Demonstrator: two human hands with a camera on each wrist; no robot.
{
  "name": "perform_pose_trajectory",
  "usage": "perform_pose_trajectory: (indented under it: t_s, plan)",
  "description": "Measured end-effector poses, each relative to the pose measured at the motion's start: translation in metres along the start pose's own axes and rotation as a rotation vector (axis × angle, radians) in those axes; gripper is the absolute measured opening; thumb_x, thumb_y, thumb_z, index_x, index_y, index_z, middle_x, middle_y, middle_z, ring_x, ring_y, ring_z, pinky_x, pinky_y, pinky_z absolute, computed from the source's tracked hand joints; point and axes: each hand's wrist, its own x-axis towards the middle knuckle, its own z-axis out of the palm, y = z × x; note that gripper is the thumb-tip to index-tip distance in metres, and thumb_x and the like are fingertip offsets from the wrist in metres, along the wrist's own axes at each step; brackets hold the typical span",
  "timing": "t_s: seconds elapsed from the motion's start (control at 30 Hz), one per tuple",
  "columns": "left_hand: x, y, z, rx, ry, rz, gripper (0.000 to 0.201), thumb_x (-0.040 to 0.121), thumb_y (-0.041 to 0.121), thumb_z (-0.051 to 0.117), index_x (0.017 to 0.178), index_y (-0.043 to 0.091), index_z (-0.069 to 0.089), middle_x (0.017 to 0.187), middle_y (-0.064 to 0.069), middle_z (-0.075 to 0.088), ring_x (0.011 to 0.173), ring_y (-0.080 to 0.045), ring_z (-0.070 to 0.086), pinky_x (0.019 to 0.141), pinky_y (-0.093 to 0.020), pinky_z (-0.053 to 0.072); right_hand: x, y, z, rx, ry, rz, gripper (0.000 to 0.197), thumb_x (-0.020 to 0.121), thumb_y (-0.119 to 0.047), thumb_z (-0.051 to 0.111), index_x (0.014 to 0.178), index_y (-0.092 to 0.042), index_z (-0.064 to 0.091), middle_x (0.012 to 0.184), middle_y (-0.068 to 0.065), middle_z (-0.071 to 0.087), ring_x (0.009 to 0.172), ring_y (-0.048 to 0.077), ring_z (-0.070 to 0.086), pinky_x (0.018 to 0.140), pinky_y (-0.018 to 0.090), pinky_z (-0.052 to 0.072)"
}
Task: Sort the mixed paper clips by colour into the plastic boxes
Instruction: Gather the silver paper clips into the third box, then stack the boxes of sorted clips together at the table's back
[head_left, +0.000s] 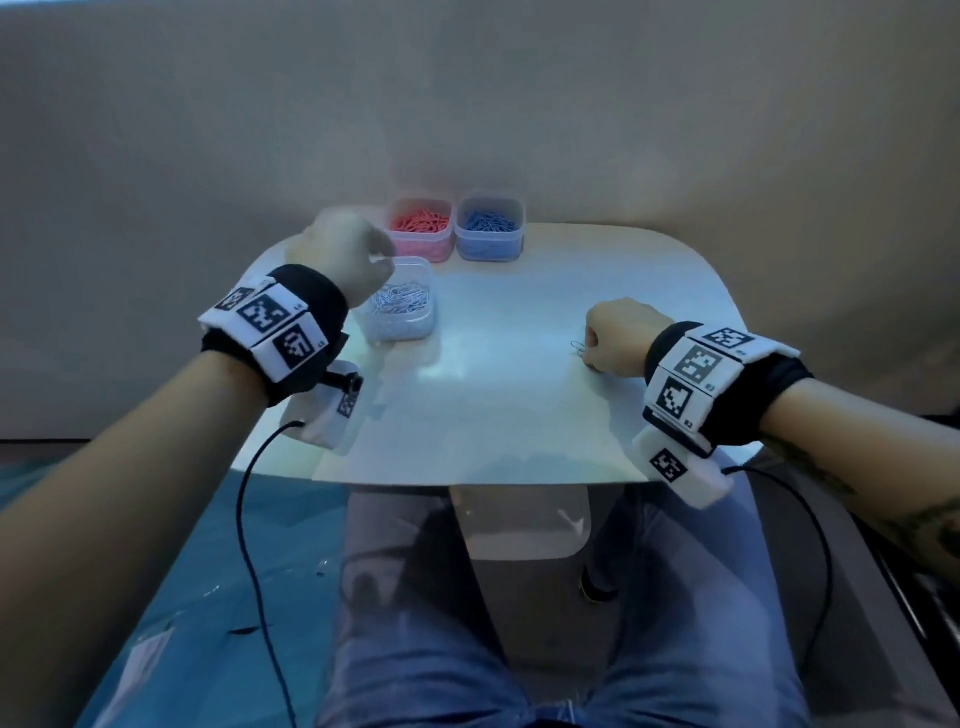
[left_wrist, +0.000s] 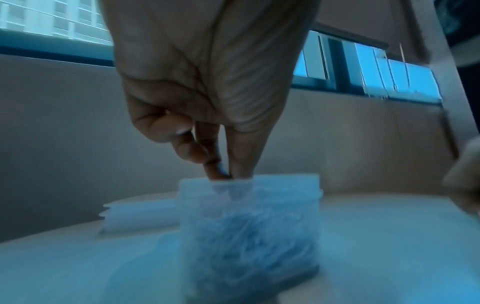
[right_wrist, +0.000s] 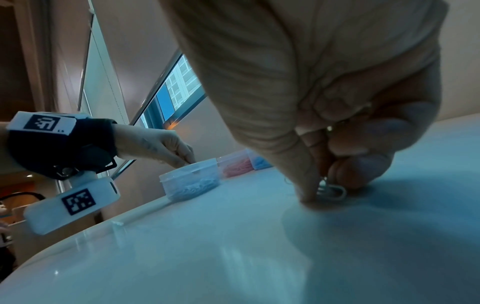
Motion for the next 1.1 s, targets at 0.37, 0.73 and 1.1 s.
perform_pose_trajectory:
  t_s: [0.37,0.73,1.1]
  plan:
    - [-0.017,0.027,0.021,-0.148,-0.159,0.049,0.116,0.048,0.028,0.091,0.143,0.012,0.027,0.138,-0.01,0.044,0.126,-0.027,0.037,0.105,-0.036,0.032,-0.008,0.012,-0.01,0.525,0.14,-0.125,0.015,0.09,-0.011,0.05,0.084,0.001,0.057,0.09,0.013,0.064,0.076,0.022,0.053,0.063,0.035,0.05]
    - [-0.058,0.062,0.03,-0.566,-0.042,0.187,0.118,0.049,0.011,0.086,0.145,0.02,0.018,0.136,-0.004,0.042,0.118,-0.019,0.044,0.092,-0.02,0.035,-0.01,-0.042,-0.026,0.374,0.302,-0.449,0.015,0.082,-0.019,0.067,0.094,-0.014,0.073,0.073,-0.012,0.056,0.07,0.006,0.047,0.074,0.028,0.044]
    - [-0.077,-0.011,0.011,-0.542,-0.011,-0.029,0.119,0.051,0.015,0.087,0.144,0.027,0.015,0.116,0.003,0.041,0.114,-0.016,0.042,0.084,-0.022,0.032,0.068,-0.143,-0.071,0.281,0.413,-0.56,0.027,0.087,-0.021,0.06,0.111,-0.01,0.063,0.109,0.007,0.06,0.104,0.023,0.054,0.091,0.031,0.044]
